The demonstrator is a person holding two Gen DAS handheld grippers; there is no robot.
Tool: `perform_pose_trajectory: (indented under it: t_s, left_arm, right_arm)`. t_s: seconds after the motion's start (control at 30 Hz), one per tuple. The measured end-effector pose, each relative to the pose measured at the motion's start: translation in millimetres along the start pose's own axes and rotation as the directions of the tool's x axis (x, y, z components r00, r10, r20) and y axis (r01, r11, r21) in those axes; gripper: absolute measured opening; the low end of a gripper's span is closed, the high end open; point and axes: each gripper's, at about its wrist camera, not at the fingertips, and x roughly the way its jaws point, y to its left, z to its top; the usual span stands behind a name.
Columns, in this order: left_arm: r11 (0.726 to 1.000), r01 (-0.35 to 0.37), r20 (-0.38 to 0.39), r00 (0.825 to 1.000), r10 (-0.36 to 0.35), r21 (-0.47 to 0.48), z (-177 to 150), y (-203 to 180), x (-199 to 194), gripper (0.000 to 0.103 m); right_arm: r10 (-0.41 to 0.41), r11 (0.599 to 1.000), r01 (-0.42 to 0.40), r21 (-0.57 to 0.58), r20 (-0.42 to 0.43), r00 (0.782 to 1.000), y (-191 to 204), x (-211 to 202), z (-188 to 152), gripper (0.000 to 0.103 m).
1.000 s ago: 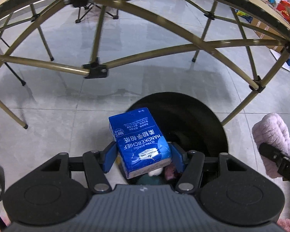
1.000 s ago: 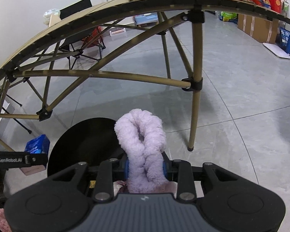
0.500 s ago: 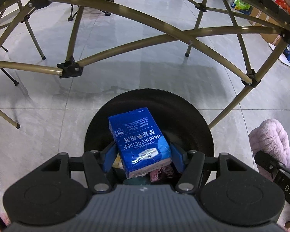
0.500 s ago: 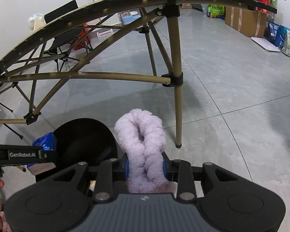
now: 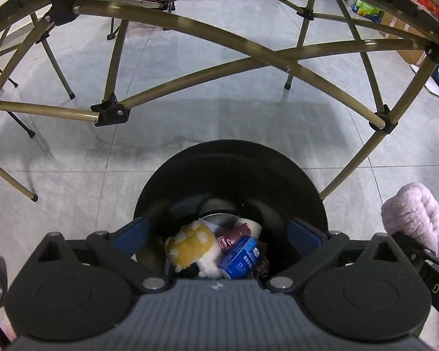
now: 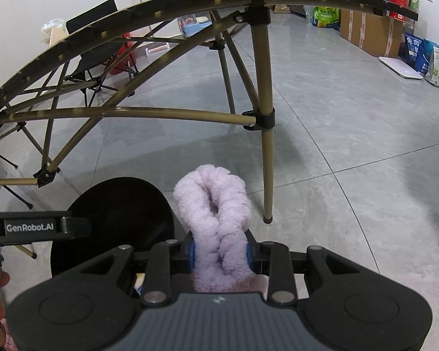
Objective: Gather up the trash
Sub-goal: 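Open the left tool to drop the blue tissue pack into the bin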
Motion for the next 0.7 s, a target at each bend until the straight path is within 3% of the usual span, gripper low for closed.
perform_pose_trajectory:
  t_s: [0.7]
  left_arm:
    - [1.0,-0.009,0.016,1.0,0.009,-0.025,-1,27,-9,0.103]
  right_arm:
    - [0.023,0.999,-0.023,-0.035,-0.013,1.0,19,1,0,0.029]
